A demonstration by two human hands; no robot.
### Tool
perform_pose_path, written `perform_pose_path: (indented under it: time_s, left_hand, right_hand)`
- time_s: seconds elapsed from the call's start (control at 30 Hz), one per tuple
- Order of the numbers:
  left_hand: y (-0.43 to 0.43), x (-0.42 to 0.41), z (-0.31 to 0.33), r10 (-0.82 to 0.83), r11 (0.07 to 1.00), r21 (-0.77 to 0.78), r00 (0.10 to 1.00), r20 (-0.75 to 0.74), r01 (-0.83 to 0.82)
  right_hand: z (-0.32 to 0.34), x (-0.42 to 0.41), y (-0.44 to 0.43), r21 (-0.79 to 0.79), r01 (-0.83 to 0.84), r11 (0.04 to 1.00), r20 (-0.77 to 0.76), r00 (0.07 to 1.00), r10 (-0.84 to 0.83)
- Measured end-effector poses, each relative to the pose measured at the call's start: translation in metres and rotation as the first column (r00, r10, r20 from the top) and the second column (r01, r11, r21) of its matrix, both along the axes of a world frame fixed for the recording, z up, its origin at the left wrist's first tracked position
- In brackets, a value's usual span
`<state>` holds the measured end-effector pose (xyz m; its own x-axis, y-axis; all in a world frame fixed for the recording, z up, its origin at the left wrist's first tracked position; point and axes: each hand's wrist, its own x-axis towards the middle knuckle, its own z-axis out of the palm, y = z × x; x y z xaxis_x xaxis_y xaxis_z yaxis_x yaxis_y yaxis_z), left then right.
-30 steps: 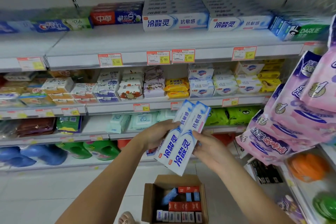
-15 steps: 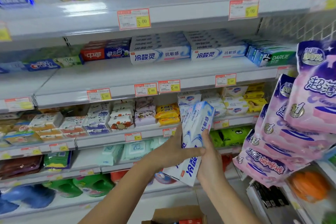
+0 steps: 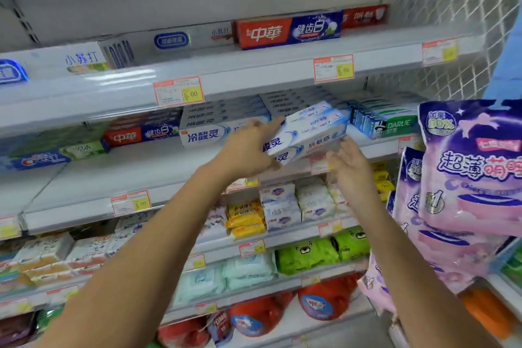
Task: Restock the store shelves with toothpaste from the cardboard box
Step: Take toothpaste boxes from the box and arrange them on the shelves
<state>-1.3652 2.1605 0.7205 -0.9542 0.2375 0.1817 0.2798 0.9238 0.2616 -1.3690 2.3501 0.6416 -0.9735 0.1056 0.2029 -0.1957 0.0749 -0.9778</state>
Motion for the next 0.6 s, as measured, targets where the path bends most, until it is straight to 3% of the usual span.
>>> perform_pose_path:
  time_s: [0.1,0.2,0.4,0.5,0.6]
  left_hand:
    - [0.005,-0.044,0.003,0.039,0.993,-0.111,0.999,0.012,-0.037]
    - [0.014,-0.075,-0.002,0.027,0.998,-0.059,0.995,0.1,-0.021]
    - [0.037,-0.107,-0.012,-0.017,0.999,-0.036,0.992,0.126,0.022]
    - [0.048,-0.107,-0.025,-0.054,0.995,0.085,0.996,0.077,0.048]
    - [0.052,-0.103,-0.04,0.097,0.969,0.233,0.994,-0.056,-0.082]
  right_hand:
    - [0.001,-0.029,0.021,0.45,0.222,0.865,-0.071,0.974,-0.214]
    - [-0.008,-0.048,0.034,0.635,0.166,0.754,-0.051,0.983,-0.174]
    - [-0.021,-0.051,0.046,0.719,0.016,0.695,0.028,0.998,-0.051]
    - [-0.019,-0.051,0.055,0.735,-0.042,0.677,0.055,0.998,0.001]
    - [-0.021,-0.051,0.063,0.719,-0.097,0.688,0.075,0.995,0.062]
